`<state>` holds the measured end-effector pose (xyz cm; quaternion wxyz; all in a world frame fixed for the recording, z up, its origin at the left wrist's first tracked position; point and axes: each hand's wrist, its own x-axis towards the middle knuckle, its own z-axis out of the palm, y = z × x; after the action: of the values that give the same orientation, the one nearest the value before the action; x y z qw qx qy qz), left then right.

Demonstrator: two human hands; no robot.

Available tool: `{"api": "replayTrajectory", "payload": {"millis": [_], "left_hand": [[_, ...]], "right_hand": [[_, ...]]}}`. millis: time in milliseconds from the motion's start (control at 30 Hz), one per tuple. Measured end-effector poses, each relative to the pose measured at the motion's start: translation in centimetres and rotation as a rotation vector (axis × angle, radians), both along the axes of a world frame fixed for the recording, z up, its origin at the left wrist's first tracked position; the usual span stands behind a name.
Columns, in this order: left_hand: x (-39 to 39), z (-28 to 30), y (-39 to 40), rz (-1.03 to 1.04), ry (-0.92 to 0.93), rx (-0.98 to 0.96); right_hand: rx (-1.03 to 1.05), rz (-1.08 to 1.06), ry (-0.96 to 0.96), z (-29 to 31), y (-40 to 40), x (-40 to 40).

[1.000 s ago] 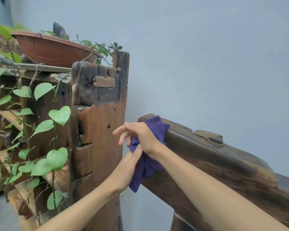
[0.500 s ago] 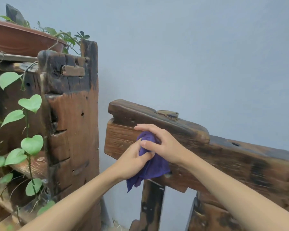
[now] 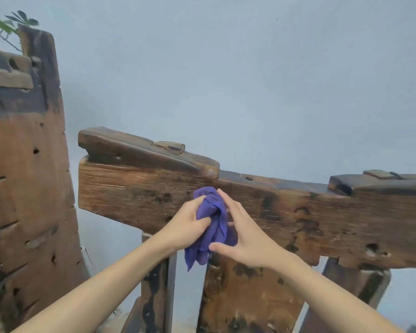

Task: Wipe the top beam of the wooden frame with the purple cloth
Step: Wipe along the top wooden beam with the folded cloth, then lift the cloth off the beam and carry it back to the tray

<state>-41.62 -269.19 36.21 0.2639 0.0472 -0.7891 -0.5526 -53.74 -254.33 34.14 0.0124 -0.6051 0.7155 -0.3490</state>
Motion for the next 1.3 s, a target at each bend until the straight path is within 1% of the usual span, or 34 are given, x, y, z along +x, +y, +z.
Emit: {"api": "replayTrajectory", "payload": {"millis": [67,167,200,300,400,467,533,667,733,900,1000,1100,1133,1200,1300], "left_hand": [[-0.2,-0.3,1.0,-0.024,-0.001,-0.019],[-0.7,-0.7,3.3,-0.037,-0.021,-0.026],[-0.9,-0.8,3.6,-0.033,-0.024,-0.019],[-1.7,-1.1,4.8,0.023,-0.034,-0.049],[-2.5,-2.0,6.5,0.050,-0.099,-0.123],[-2.9,-2.8,7.9,0.017,-0.160,-0.170],[-3.1,-3.6,9.4,-0.026,-0.202,-0.263],[-3.7,-5.1,13.1,-0.173,-0.235,-0.374],[-4.1,-5.8,15.0,-0.257,-0.259,-0.433],[-4.7,-7.5,19.4,-0.474,-0.315,-0.466],[-4.6,-8.0,20.9,-0.517,-0.323,-0.529],[-5.0,-7.8,22.1,-0.566,-0.314,-0.487],[-5.2,-7.7,22.4,-0.569,-0.302,-0.486],[-5.9,-7.5,22.6,-0.523,-0.249,-0.546],[-6.7,-7.7,21.7,-0.438,-0.201,-0.645]], "right_hand": [[-0.026,-0.052,-0.023,-0.2,1.6,-0.6],[-0.096,-0.125,-0.137,-0.5,4.6,-1.0],[-0.130,-0.161,-0.133,-0.6,5.5,-1.1],[-0.215,-0.286,-0.036,-1.0,8.8,-1.4],[-0.299,-0.391,-0.125,-1.6,12.8,-2.1],[-0.341,-0.459,-0.181,-1.9,15.8,-2.5],[-0.347,-0.524,-0.207,-2.1,18.4,-2.7],[-0.389,-0.629,-0.333,-2.9,23.1,-2.7],[-0.394,-0.649,-0.370,-3.4,24.8,-2.3],[-0.378,-0.652,-0.421,-3.8,27.7,-0.8],[-0.371,-0.626,-0.396,-3.4,28.7,-0.4],[-0.344,-0.613,-0.378,-2.7,29.6,0.0],[-0.346,-0.616,-0.381,-2.5,29.8,0.2],[-0.354,-0.630,-0.356,-2.1,30.3,0.3],[-0.313,-0.648,-0.256,-1.3,30.9,0.4]]}}
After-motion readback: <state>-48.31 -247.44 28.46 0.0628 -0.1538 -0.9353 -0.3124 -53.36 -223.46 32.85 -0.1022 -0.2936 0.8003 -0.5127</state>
